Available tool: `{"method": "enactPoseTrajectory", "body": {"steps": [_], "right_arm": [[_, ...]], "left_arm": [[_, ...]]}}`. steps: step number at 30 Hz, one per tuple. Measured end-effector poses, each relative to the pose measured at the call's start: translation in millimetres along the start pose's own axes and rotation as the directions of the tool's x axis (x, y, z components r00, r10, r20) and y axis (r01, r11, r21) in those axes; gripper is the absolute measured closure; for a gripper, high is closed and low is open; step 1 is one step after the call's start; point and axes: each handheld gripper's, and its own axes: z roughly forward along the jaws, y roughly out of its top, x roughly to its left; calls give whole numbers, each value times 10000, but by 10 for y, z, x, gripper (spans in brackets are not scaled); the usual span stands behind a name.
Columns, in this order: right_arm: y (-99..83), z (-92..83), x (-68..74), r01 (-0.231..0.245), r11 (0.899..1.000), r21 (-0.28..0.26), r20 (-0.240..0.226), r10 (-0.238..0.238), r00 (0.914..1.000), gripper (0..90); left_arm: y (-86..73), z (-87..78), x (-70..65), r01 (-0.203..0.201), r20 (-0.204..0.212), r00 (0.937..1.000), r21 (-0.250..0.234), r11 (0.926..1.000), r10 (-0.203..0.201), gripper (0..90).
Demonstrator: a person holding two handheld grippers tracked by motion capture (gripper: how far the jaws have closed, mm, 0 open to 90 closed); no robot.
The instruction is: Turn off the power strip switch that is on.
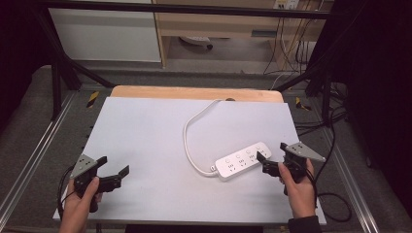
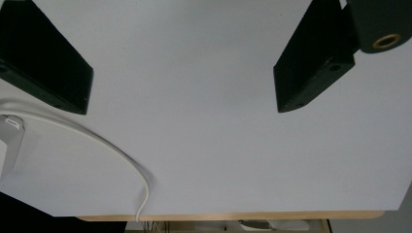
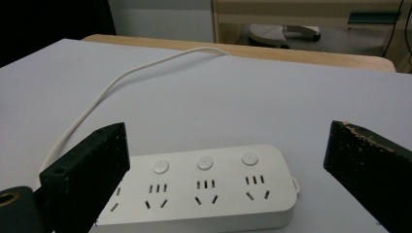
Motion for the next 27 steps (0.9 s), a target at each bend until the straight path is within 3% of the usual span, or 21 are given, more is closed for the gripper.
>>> {"method": "enactPoseTrajectory", "body": {"steps": [14,27], "right_arm": [[-152,-196,-162,-169,9993,-347,444,185,9988,49],[-354,-292,-245,201,9998,92,588,-206,9981,43]], "left_arm": [[6,-12,12,-26,-13,10000,-53,10000,26,71],[8,-23,9,-45,-28,10000,-86,10000,44,71]]}}
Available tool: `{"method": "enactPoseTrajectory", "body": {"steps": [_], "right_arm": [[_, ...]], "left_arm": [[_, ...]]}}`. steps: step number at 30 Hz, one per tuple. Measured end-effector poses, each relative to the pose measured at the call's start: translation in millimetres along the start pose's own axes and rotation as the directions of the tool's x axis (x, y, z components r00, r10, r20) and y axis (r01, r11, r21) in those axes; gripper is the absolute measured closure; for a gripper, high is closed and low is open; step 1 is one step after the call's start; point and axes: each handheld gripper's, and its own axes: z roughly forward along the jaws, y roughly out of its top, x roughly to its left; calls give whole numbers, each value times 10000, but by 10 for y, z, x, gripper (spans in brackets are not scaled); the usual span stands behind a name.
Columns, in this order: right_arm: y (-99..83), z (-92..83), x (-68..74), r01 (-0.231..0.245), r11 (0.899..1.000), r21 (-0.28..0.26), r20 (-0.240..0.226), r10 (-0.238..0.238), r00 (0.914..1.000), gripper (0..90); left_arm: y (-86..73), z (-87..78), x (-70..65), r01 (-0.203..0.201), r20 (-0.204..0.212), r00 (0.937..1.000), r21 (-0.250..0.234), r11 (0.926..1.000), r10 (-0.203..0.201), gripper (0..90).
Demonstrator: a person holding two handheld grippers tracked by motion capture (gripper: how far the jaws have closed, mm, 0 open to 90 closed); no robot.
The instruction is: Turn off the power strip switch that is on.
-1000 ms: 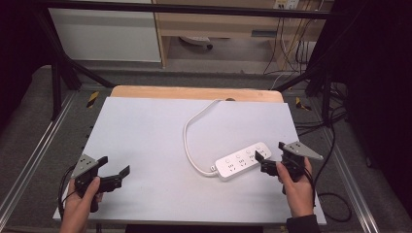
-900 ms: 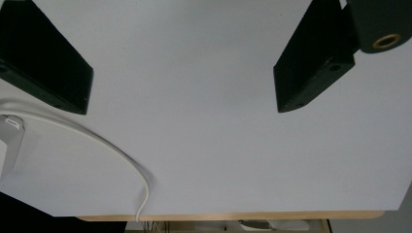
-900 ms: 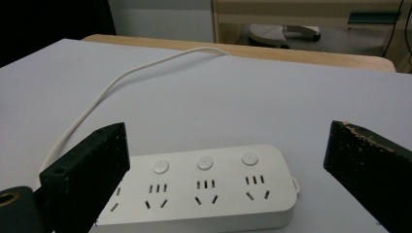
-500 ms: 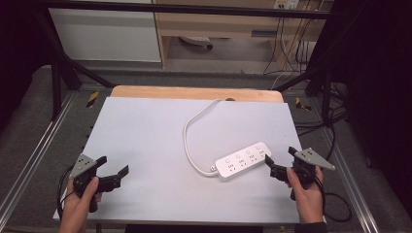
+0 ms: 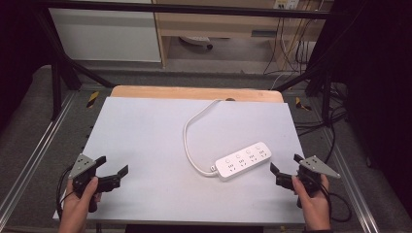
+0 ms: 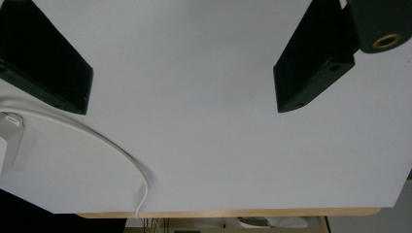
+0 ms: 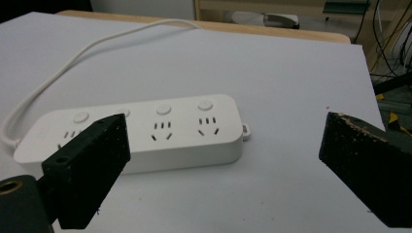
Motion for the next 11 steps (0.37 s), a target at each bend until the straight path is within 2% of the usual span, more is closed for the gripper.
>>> {"method": "enactPoseTrajectory", "body": {"steps": [7,11], "right_arm": [[-158,43,-45,200,9963,840,111,-210,9997,39],[-243,185,-48,251,9889,1464,166,-278,9995,41]], "left_arm": [[4,-4,4,-31,-9,10000,-23,10000,31,71],[4,7,-4,-28,-3,10000,-4,10000,28,71]]}}
